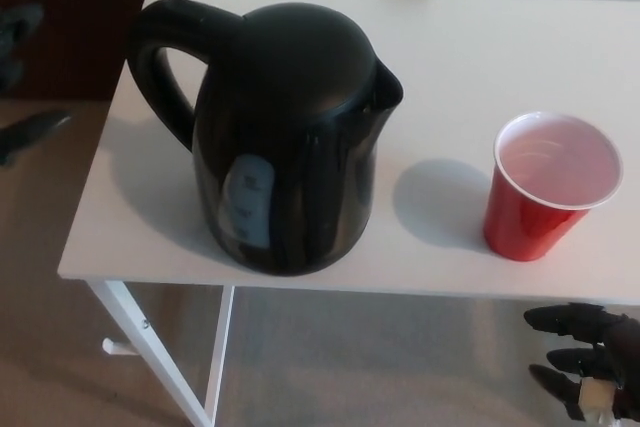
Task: The robot walk towards a table in front and uses its left hand to pick up the pot from the base and pour water to the cup on the right hand side
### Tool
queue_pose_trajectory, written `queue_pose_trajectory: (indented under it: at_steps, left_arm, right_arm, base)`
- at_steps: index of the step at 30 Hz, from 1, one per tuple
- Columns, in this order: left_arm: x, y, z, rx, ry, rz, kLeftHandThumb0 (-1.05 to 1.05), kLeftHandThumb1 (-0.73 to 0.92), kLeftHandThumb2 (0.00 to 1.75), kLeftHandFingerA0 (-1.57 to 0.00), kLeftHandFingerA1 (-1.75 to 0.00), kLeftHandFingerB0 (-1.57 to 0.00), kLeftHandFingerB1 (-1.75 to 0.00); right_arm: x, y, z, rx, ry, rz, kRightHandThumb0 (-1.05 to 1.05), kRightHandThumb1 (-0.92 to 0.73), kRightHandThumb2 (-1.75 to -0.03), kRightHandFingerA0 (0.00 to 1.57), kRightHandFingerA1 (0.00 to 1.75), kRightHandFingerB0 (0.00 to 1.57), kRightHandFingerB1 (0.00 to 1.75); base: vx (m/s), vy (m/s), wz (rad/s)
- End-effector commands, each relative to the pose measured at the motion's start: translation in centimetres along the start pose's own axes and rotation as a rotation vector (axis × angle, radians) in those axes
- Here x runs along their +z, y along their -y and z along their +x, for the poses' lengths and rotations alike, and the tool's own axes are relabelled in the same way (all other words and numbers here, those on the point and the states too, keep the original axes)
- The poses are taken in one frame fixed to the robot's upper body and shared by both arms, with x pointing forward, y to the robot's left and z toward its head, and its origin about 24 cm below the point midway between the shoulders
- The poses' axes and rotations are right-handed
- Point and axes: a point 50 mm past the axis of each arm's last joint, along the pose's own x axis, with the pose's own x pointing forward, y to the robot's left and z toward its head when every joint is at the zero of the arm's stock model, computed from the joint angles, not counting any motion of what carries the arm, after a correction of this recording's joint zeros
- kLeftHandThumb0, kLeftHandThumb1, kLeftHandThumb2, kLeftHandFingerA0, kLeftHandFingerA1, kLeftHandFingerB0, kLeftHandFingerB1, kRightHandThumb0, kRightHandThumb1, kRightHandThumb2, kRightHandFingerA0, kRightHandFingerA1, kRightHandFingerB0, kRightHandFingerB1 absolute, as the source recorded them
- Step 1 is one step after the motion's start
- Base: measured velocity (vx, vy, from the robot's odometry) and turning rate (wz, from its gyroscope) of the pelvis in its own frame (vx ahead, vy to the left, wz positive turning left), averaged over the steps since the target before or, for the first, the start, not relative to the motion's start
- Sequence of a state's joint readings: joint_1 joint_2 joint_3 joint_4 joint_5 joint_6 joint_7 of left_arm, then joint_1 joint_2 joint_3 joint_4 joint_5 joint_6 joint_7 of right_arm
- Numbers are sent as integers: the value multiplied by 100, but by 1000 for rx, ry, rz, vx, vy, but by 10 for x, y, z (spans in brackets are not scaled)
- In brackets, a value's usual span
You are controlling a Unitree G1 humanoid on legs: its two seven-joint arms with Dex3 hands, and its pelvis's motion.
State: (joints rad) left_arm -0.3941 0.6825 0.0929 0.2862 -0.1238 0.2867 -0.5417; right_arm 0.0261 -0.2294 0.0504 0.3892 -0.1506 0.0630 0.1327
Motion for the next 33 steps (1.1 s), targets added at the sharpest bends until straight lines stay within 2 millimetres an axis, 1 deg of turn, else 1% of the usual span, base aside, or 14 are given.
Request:
queue_pose_trajectory:
  at_steps: [1,4,8,9,10,13,14,15,16,17,19,24,25,33]
  left_arm:
    - [-57,-17,-46,-2,-34,-176,-80,54,57,0,0,0,0]
    - [-128,-5,-79,367,-113,-505,-55,40,77,-1,-26,-1,-21]
    - [-175,20,-102,598,-239,-652,-42,40,79,-1,-38,0,-33]
    - [-188,30,-110,625,-296,-674,-33,63,62,-9,-30,-7,-20]
    - [-203,44,-118,644,-369,-698,-19,69,109,0,-49,0,-49]
    - [-228,70,-131,637,-502,-695,-19,68,107,0,-49,0,-48]
    - [-235,77,-134,591,-570,-622,-36,57,57,-16,-32,-11,-27]
    - [-246,91,-141,462,-681,-460,-37,53,62,-8,-33,-7,-28]
    - [-248,97,-142,395,-697,-400,-37,53,62,-8,-33,-7,-28]
    - [-250,100,-143,356,-711,-361,-20,51,96,-1,-50,0,-48]
    - [-252,100,-141,320,-727,-327,-41,51,62,-13,-34,-13,-31]
    - [-254,105,-138,213,-753,-230,-45,50,56,-18,-32,-16,-28]
    - [-255,107,-140,182,-753,-208,-26,34,88,-6,-51,-5,-49]
    - [-255,113,-140,148,-728,-148,-47,40,66,-21,-42,-11,-36]
  right_arm:
    - [-8,9,-4,-9,-11,-5,-22,-58,-57,43,40,51,41]
    - [-22,14,-5,-12,-55,34,-22,-58,-57,39,40,47,40]
    - [-40,13,-9,-18,-112,80,-23,-58,-57,35,38,47,40]
    - [-49,10,-13,-23,-135,100,-29,-53,-64,38,45,44,44]
    - [-59,8,-17,-29,-164,127,-21,-57,-57,41,40,45,40]
    - [-80,6,-29,-46,-225,156,-30,-53,-65,41,45,43,44]
    - [-83,6,-31,-56,-237,159,-33,-53,-67,39,44,42,44]
    - [-90,8,-34,-78,-267,172,-34,-53,-67,38,43,40,43]
    - [-93,10,-36,-88,-280,183,-34,-53,-67,38,43,40,43]
    - [-95,12,-36,-94,-282,180,-35,-53,-67,37,43,38,43]
    - [-95,14,-34,-104,-280,177,-36,-53,-67,35,42,36,42]
    - [-94,18,-33,-122,-276,177,-28,-57,-56,35,35,39,36]
    - [-95,17,-34,-118,-277,180,-28,-56,-57,34,35,38,36]
    - [-96,15,-35,-106,-263,156,-37,-51,-66,32,42,33,41]
  base:
    - [0,0,0]
    - [0,0,5]
    - [0,0,2]
    - [0,0,0]
    - [0,0,0]
    - [0,0,0]
    - [0,0,0]
    - [0,0,0]
    - [0,0,0]
    - [0,0,0]
    - [0,0,0]
    - [0,0,0]
    - [0,0,0]
    - [0,0,0]
